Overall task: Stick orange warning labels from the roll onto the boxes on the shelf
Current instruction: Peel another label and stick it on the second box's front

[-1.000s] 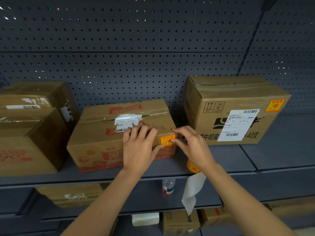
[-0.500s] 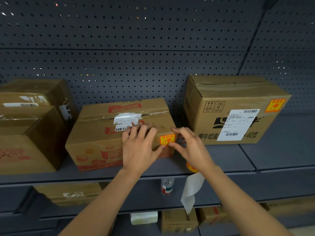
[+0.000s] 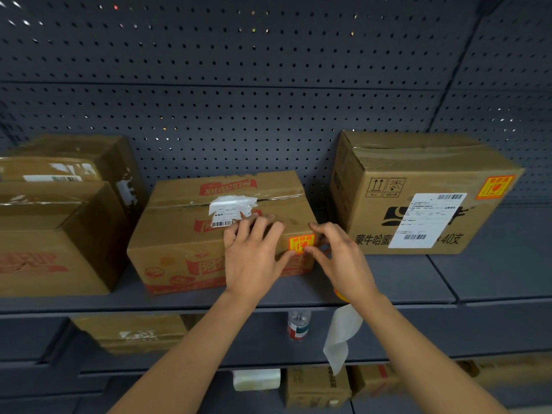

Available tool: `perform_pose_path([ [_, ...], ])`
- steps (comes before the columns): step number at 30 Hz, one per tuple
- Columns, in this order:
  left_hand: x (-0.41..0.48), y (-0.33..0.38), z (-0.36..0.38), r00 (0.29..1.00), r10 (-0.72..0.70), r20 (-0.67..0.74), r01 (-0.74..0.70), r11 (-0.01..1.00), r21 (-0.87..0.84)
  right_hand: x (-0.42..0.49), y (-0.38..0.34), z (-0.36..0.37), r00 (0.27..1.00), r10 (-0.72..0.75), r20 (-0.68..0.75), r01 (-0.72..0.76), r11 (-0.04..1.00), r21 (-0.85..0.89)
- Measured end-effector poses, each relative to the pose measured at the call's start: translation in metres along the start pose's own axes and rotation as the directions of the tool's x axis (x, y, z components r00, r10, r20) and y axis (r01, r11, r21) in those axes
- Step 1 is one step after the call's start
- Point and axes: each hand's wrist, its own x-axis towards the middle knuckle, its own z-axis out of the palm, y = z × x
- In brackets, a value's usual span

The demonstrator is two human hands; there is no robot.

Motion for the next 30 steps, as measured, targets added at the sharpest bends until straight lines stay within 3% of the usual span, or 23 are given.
perform_pose_path([
  [9, 0.0, 0.0, -0.002, 1.0, -0.02, -0.005, 0.02, 0.999, -0.032, 0.002, -0.004, -0.008, 0.999, 0.019, 0.03, -0.022, 0.995, 0.099],
  [19, 0.003, 0.002, -0.006, 0.998, -0.051, 0.048, 0.053, 0.997, -0.058, 0.001, -0.012, -0.005, 0.999, -0.001, -0.048, 0.001, 1.0, -0.003],
  [22, 0.004, -0.003, -0.012, 0.992, -0.014, 0.127, 0.029, 0.994, -0.11, 0.001, -0.013, -0.009, 0.998, 0.06, 0.007, -0.061, 0.993, 0.103],
  [25, 0.002, -0.018, -0.026, 0.981, 0.045, 0.188, 0.014, 0.954, -0.301, -0.001, -0.017, -0.011, 0.985, 0.166, 0.036, -0.17, 0.953, 0.25],
  [27, -0.003, -0.034, -0.042, 0.991, 0.026, 0.129, 0.024, 0.926, -0.376, -0.002, -0.024, -0.011, 0.966, 0.256, 0.034, -0.253, 0.914, 0.316],
  [30, -0.016, -0.067, -0.067, 0.982, -0.185, -0.029, 0.16, 0.912, -0.377, 0.002, -0.033, -0.006, 0.928, 0.367, 0.068, -0.363, 0.845, 0.392],
])
